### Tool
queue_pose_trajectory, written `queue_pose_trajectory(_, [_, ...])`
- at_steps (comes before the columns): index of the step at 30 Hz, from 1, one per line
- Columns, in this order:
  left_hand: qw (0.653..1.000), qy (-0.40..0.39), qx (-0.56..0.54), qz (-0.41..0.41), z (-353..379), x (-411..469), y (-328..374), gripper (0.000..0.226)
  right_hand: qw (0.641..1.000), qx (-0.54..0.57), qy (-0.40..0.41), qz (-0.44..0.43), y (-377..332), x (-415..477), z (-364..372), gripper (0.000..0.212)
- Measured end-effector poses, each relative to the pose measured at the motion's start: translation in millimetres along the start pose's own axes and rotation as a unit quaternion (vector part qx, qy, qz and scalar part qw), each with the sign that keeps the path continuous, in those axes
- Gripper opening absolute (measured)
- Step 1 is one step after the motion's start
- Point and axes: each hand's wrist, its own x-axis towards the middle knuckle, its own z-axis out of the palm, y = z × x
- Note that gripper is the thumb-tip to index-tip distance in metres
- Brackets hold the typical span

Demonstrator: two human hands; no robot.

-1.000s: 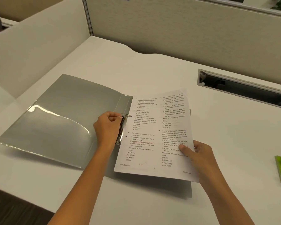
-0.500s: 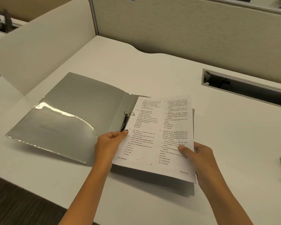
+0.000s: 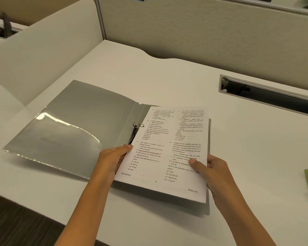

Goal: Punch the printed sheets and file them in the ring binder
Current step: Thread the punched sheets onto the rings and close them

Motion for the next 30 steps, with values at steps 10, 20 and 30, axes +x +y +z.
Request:
queue_pose_trajectory(10, [0.999,-0.031,0.035,0.000,-1.3,5.9,-2.0,0.020,0.999,-0.010,-0.030,-0.022,-11.4,-4.5,3.2,0.021])
queue_pose_trajectory(20, [0.998,-0.001,0.058,0.016,-1.7,6.0,1.5,0.013,0.998,-0.029,-0.040,-0.044,-19.7,-5.2,9.7,0.018])
queue_pose_trajectory(30, [0.997,-0.033,0.048,-0.045,-2.8,11.8,10.6,0.020,0.998,-0.040,-0.036,-0.046,-18.9,-7.8,13.2,0.023])
